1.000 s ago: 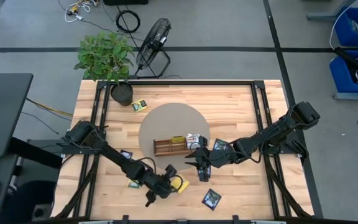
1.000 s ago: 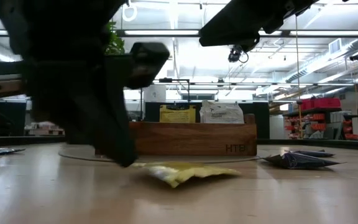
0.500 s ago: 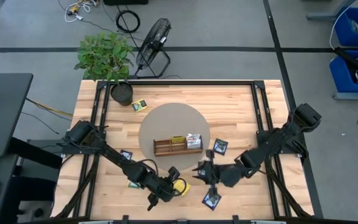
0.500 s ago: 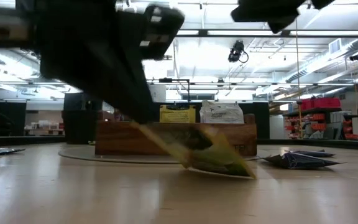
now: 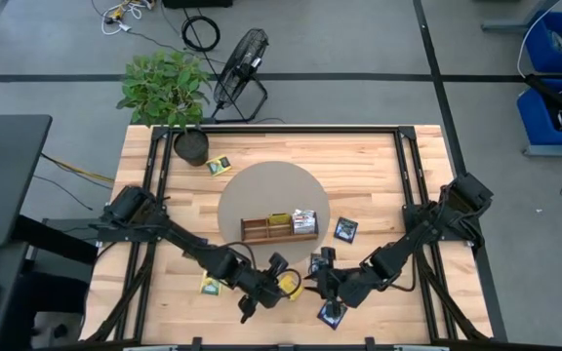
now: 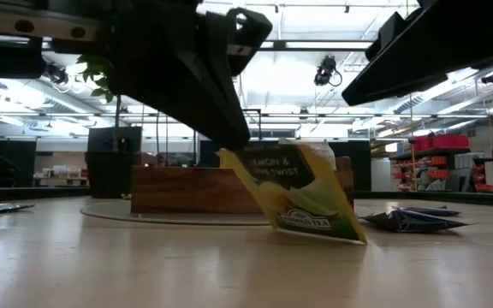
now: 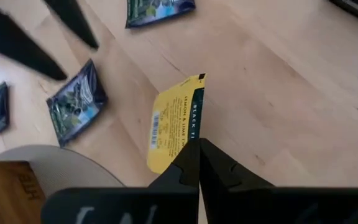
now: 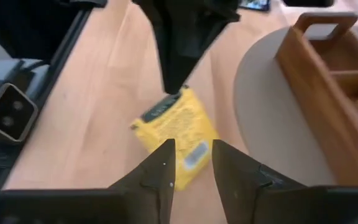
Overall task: Pick & Place Tea
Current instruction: Put the yellow tea bag into the middle section of the wooden organizer
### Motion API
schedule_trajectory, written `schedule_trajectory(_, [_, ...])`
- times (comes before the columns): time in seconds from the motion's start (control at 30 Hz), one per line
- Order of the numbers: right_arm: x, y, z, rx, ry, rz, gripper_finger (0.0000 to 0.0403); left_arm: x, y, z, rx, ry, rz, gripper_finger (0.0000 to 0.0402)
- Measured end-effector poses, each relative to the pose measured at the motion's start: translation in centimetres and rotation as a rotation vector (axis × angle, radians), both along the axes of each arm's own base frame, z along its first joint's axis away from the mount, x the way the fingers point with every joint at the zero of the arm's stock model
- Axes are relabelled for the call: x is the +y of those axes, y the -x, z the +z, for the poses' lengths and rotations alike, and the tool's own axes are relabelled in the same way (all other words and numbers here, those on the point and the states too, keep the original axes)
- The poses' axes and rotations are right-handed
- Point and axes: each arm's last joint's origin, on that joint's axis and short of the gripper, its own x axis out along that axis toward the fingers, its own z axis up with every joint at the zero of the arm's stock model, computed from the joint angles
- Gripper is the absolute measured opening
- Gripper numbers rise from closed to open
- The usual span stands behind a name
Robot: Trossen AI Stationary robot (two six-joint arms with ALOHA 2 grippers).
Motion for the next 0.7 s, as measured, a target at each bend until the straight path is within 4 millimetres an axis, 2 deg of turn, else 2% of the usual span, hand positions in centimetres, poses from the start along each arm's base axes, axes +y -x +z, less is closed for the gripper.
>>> schedule_trajectory(0.13, [0.3, 0.2, -0.1, 0.023, -0.058, 0.017, 0.0115, 0.5, -0.3, 0.0, 0.012, 0.030, 0.013, 0.0001])
schedule_trajectory(0.3, [0.5, 0.2, -0.2, 0.117, -0.255, 0.041, 0.0126, 0.8, -0.4, 0.0, 0.016, 0.041, 0.023, 0.0000])
schedule_trajectory(0.5, [0.6, 0.5, -0.5, 0.084, -0.088, 0.067, 0.0139, 1.1, -1.1, 0.8, -0.008, 0.053, 0.033, 0.0000])
schedule_trajectory(0.7, [0.7, 0.2, -2.1, 0.083, -0.007, 0.034, 0.0195, 1.8, -1.8, 1.5, -0.014, 0.052, 0.054, 0.0000])
